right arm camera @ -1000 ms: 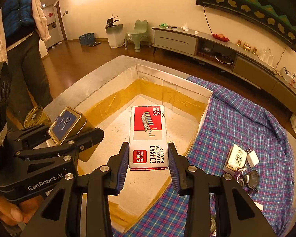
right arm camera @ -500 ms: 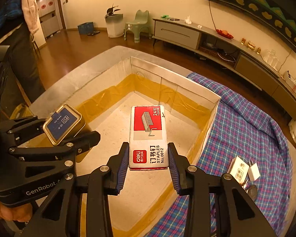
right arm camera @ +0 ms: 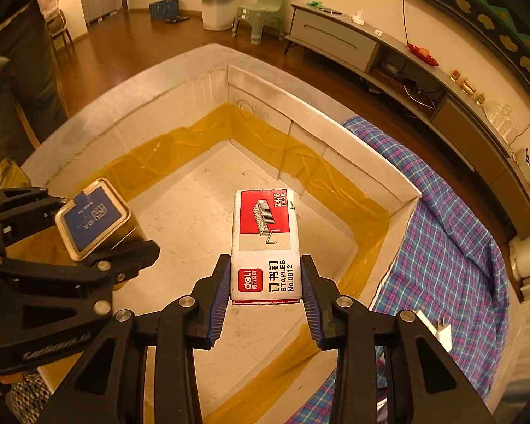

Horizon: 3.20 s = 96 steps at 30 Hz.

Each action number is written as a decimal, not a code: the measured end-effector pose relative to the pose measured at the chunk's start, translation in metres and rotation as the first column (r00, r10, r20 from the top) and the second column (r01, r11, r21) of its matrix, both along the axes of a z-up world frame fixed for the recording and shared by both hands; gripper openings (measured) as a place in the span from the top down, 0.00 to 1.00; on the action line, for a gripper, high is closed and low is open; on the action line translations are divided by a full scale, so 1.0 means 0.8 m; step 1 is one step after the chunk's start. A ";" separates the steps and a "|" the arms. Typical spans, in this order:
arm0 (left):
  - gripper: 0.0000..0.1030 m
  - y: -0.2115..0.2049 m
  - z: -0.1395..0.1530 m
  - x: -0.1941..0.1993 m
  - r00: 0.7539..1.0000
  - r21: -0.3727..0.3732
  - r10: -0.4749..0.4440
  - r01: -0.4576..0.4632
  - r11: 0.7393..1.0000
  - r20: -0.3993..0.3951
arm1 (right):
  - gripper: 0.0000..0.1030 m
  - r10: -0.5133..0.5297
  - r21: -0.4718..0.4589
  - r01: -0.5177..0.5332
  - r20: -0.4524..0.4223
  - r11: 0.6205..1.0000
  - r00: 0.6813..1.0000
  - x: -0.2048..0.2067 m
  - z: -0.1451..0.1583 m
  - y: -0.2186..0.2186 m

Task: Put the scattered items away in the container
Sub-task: 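Open both tools to drop the tin and staples box into the box, then move both tools back over the items on the shirt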

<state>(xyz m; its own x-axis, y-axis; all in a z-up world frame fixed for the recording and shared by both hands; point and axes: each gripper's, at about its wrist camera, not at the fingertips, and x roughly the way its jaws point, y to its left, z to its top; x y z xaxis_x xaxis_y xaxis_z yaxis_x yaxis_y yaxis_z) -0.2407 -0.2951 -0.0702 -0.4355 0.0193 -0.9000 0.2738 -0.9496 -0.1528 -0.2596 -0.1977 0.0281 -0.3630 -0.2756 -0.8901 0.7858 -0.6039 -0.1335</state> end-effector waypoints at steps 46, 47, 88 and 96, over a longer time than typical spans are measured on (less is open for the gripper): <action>0.48 0.076 0.078 0.112 0.990 -0.065 -0.035 0.026 0.998 -0.136 | 0.47 0.011 -0.202 -0.001 0.048 0.979 0.999 0.093 0.059 0.115; 0.48 0.081 0.080 0.118 0.988 -0.066 -0.034 0.024 0.998 -0.153 | 0.47 0.011 -0.224 -0.002 0.041 0.975 0.999 0.098 0.064 0.123; 0.48 0.322 0.047 0.193 0.927 -0.085 -0.272 0.258 0.962 -0.259 | 0.47 -0.257 -0.465 0.263 0.077 0.845 0.963 0.163 0.039 0.399; 0.48 0.361 0.009 0.167 0.929 -0.057 -0.304 0.298 0.953 -0.214 | 0.47 -0.332 -0.451 0.352 0.126 0.820 0.935 0.137 0.011 0.454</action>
<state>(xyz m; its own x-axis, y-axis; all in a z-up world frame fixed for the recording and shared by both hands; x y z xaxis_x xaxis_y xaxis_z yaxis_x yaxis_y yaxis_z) -0.1073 -0.0062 -0.0628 -0.5974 0.1599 -0.7858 -0.0628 -0.9862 -0.1529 -0.1496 0.1659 0.0369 -0.4781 -0.5202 -0.7077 0.5154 -0.8186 0.2535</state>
